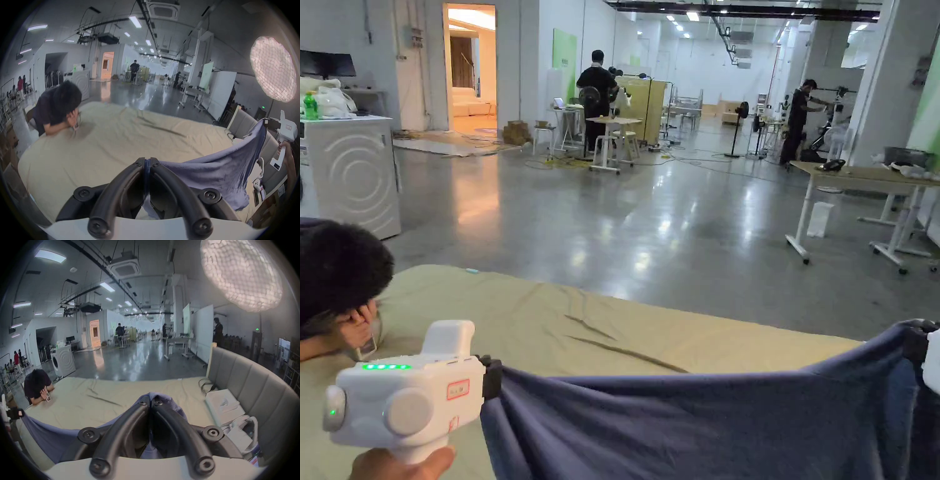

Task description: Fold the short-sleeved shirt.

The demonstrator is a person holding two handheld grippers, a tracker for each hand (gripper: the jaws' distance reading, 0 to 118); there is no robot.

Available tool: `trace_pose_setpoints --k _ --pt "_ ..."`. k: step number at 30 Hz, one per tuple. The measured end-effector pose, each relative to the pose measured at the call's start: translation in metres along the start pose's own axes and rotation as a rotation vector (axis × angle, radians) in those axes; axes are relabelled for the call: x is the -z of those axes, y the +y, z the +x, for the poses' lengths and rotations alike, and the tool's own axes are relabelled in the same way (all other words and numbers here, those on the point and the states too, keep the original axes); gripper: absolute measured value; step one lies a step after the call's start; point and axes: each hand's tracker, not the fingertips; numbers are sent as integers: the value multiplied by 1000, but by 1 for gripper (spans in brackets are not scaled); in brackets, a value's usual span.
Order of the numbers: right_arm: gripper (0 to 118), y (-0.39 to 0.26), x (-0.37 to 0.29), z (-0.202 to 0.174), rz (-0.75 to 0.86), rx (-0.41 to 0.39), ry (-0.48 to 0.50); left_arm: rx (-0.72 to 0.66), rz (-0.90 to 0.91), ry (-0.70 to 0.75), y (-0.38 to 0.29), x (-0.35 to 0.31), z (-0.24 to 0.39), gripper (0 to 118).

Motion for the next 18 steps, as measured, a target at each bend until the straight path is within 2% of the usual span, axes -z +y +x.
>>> trace_pose_setpoints --k 7,10,15,18 --pt "0 51 -65 16 118 0 -77 57 115 -39 78 -21 29 5" --pt "0 69 -83 22 136 23 -72 56 144 -63 106 -27 37 5" --pt "0 90 -104 27 177 17 -99 93 191 -84 145 -37 53 5" --pt "0 102 -110 24 214 -20 -132 110 224 -86 165 -40 61 5"
